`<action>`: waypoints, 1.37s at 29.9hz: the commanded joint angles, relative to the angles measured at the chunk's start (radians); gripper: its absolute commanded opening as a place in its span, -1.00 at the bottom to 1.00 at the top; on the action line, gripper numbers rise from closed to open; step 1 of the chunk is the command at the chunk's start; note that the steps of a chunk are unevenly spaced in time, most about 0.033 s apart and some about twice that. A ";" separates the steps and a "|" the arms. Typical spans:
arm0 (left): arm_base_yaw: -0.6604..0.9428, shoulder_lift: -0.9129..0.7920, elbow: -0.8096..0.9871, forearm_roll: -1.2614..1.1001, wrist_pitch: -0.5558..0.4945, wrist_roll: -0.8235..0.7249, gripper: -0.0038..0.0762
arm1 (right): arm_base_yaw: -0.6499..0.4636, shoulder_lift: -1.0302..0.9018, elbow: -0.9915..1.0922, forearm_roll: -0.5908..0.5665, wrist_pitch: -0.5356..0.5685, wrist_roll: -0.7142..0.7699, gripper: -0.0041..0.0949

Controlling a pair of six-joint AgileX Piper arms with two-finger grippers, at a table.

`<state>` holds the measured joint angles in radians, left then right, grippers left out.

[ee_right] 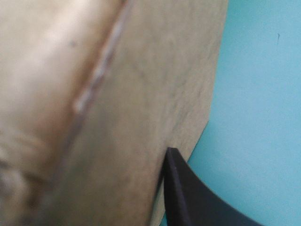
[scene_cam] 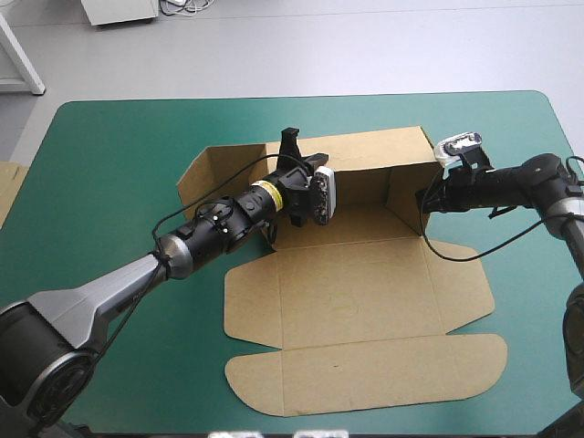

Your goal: Fold the box

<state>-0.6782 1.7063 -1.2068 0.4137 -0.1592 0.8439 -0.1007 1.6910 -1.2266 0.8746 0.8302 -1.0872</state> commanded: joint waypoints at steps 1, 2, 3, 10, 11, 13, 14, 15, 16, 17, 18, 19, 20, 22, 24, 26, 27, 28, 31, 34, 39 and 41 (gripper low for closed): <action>-0.034 -0.039 -0.007 -0.013 -0.014 -0.024 -0.87 | 0.019 -0.051 -0.025 0.096 0.059 0.023 -0.94; -0.034 -0.046 -0.007 -0.013 -0.028 -0.024 -0.83 | 0.027 -0.051 -0.025 0.094 0.059 0.030 -0.94; -0.034 -0.059 -0.007 -0.013 -0.039 -0.024 -0.77 | 0.027 -0.051 -0.025 0.092 0.056 0.035 -0.94; -0.034 -0.098 -0.007 -0.022 -0.039 -0.028 0.21 | 0.025 -0.051 -0.025 0.087 0.039 0.071 -0.94; -0.034 -0.101 -0.007 -0.022 -0.039 -0.028 0.30 | 0.025 -0.051 -0.025 0.087 0.041 0.074 -0.94; -0.042 -0.108 -0.007 -0.022 -0.041 -0.028 0.37 | 0.025 -0.051 -0.025 0.083 0.041 0.079 -0.94; -0.049 -0.117 -0.007 -0.022 -0.041 -0.028 0.37 | 0.025 -0.051 -0.025 0.083 0.041 0.080 -0.94; -0.060 -0.128 -0.007 -0.024 -0.043 -0.028 0.37 | 0.025 -0.051 -0.025 0.083 0.041 0.080 -0.94; -0.083 -0.141 -0.007 -0.029 -0.043 -0.031 0.37 | 0.025 -0.051 -0.025 0.082 0.039 0.080 -0.94; -0.101 -0.154 -0.007 -0.029 -0.037 -0.040 0.37 | 0.025 -0.051 -0.025 0.082 0.038 0.083 -0.95; -0.125 -0.164 -0.007 -0.029 -0.025 -0.056 0.37 | 0.025 -0.051 -0.025 0.081 0.038 0.088 -0.95; -0.147 -0.180 -0.007 -0.029 0.004 -0.074 0.37 | 0.025 -0.051 -0.025 0.075 0.037 0.093 -0.95; -0.172 -0.191 -0.007 -0.029 0.032 -0.104 0.37 | 0.025 -0.051 -0.025 0.075 0.037 0.095 -0.95; -0.220 -0.218 -0.007 -0.029 0.114 -0.153 0.37 | 0.025 -0.051 -0.025 0.073 0.036 0.099 -0.95; -0.252 -0.243 -0.007 -0.031 0.177 -0.163 0.37 | 0.025 -0.051 -0.025 0.073 0.030 0.102 -0.95; -0.263 -0.278 -0.007 -0.107 0.203 -0.167 0.34 | 0.025 -0.051 -0.025 0.071 0.026 0.107 -0.95; -0.263 -0.298 -0.007 -0.175 0.205 -0.167 0.31 | 0.025 -0.051 -0.025 0.069 0.024 0.109 -0.95; -0.259 -0.321 -0.007 -0.244 0.210 -0.167 0.26 | 0.025 -0.051 -0.025 0.057 0.020 0.122 -0.95; -0.237 -0.383 -0.007 -0.367 0.242 -0.165 0.07 | 0.025 -0.051 -0.025 0.014 -0.003 0.157 -0.95; -0.189 -0.442 -0.007 -0.414 0.271 -0.165 0.01 | 0.025 -0.052 -0.025 -0.006 -0.007 0.165 -0.95; -0.018 -0.527 -0.029 -0.575 0.322 -0.165 0.01 | 0.025 -0.052 -0.026 -0.013 -0.024 0.188 -0.95; 0.069 -0.556 -0.042 -0.622 0.346 -0.161 0.01 | 0.025 -0.052 -0.026 -0.013 -0.028 0.190 -0.95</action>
<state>-0.6911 1.2125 -1.1999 -0.1263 0.2257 0.6901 -0.0764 1.6853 -1.2266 0.8402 0.8243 -0.9128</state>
